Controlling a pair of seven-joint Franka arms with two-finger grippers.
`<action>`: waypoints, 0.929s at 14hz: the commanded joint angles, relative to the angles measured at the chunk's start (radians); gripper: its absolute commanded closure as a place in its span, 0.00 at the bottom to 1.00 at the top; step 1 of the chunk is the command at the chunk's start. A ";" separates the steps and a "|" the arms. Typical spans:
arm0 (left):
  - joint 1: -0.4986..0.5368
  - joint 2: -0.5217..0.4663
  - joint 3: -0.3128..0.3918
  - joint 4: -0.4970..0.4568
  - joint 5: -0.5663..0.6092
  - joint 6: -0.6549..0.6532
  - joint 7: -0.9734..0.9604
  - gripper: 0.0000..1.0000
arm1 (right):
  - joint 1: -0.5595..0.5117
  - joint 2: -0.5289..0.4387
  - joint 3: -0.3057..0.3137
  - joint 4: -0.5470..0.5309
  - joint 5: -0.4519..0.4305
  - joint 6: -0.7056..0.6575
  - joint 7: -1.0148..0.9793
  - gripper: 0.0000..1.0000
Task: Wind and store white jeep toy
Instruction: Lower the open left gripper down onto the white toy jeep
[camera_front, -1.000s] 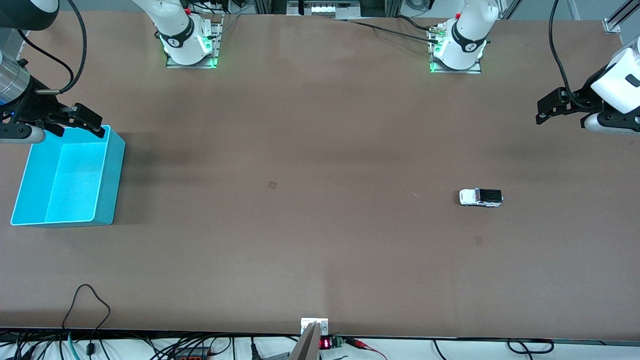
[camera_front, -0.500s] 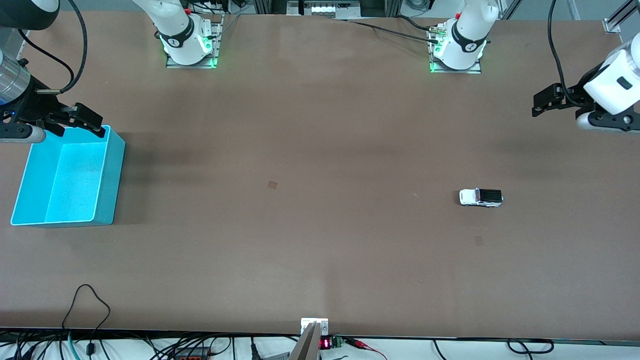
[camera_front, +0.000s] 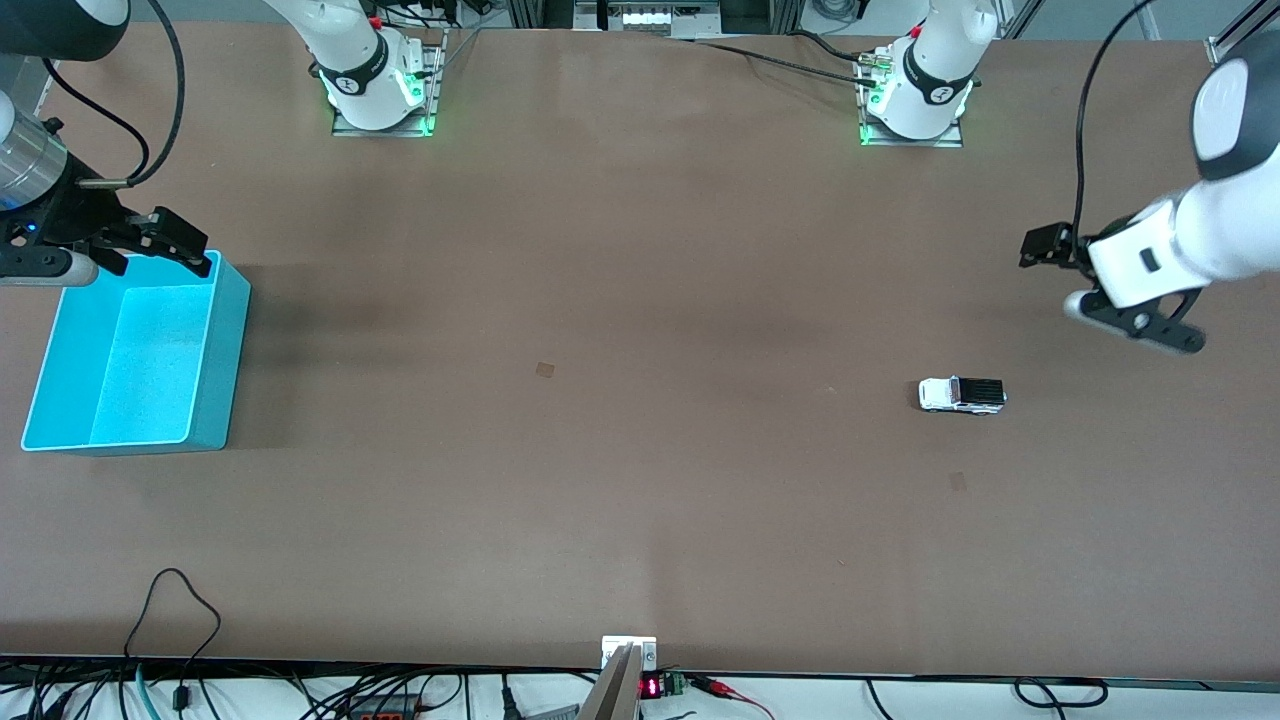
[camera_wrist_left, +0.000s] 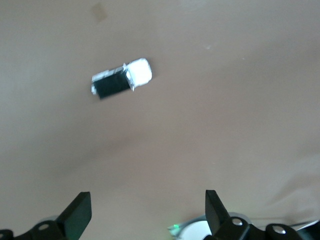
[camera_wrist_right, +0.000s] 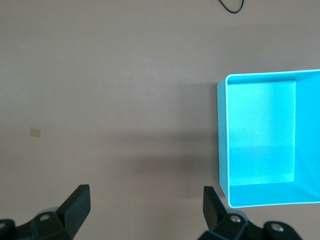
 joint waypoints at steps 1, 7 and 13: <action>0.023 0.101 -0.006 0.123 -0.007 -0.022 0.255 0.00 | 0.003 -0.013 0.006 -0.012 -0.021 0.011 0.019 0.00; 0.055 0.131 -0.006 -0.030 0.067 0.224 0.717 0.00 | 0.005 -0.013 0.006 -0.014 -0.021 0.008 0.019 0.00; 0.052 0.128 -0.016 -0.306 0.068 0.621 0.974 0.00 | 0.006 -0.015 0.006 -0.014 -0.021 0.008 0.020 0.00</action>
